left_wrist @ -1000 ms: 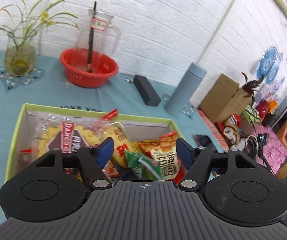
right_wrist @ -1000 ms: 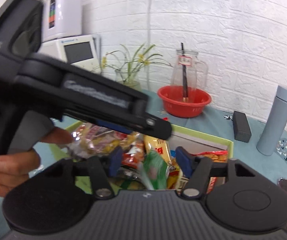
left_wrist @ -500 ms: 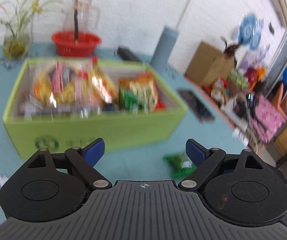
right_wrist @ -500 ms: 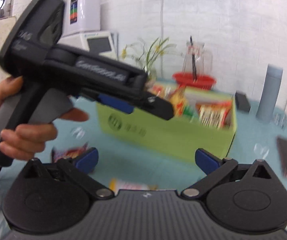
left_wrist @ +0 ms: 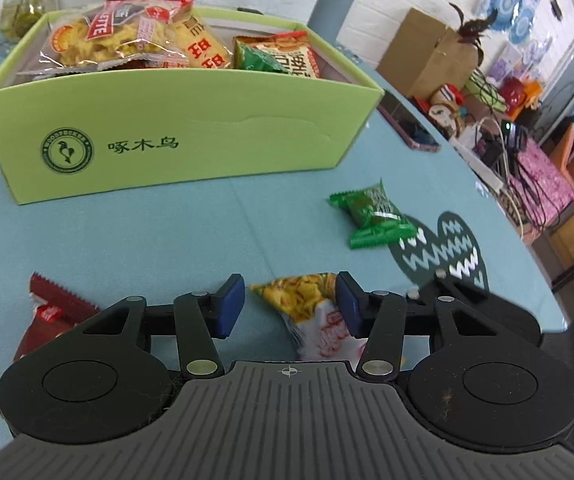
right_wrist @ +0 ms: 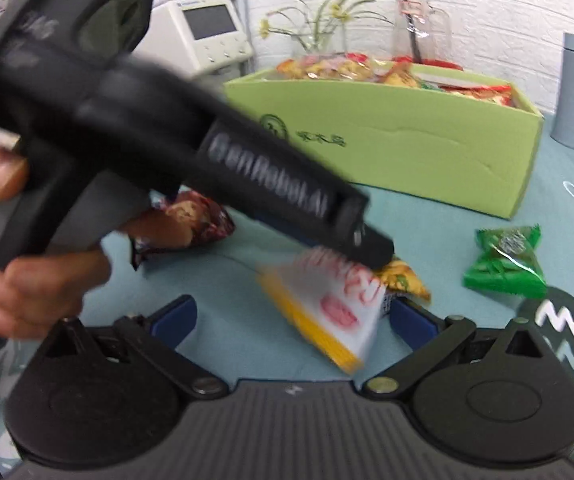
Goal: Organize snacks
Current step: 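Move the left gripper to the white-and-yellow triangular snack pack and grasp it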
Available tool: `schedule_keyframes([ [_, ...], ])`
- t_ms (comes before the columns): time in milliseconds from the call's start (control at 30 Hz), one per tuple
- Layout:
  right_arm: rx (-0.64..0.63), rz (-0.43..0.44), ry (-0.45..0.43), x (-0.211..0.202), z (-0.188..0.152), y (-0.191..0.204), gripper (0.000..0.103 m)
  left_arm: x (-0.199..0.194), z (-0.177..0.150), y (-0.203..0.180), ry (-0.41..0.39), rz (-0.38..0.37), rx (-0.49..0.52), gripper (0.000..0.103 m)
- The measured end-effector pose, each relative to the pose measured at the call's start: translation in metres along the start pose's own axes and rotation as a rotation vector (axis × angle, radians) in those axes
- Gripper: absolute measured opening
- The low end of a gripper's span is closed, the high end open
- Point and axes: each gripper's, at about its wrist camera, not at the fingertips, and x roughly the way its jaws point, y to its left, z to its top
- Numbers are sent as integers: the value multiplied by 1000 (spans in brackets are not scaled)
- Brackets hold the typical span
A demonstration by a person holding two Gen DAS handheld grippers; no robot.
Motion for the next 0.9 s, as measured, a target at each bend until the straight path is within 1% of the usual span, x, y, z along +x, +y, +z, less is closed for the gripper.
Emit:
schedule_keyframes([
  [67, -11, 10, -5, 0, 1, 3, 102, -8, -6, 0, -11, 6, -8, 31],
  [267, -60, 14, -7, -11, -4, 24, 102, -25, -25, 1, -14, -27, -57, 33],
  [433, -81, 12, -4, -19, -12, 38, 102, -34, -41, -1, -17, -41, -66, 36],
  [567, -74, 9, -5, -16, -13, 42, 102, -34, -46, 3, -5, -65, -103, 40],
  [667, -57, 1, -4, -15, -15, 43, 102, -37, -47, 4, -10, -58, -114, 47],
  [733, -41, -14, -6, -17, -19, 41, 102, -44, -49, 7, -30, -52, -117, 62],
  [800, -21, -40, -18, -21, -23, 42, 102, -54, -52, 11, -68, -56, -127, 69],
  [900, 10, -55, -46, -27, -28, 42, 102, -61, -54, 13, -90, -86, -111, 70],
])
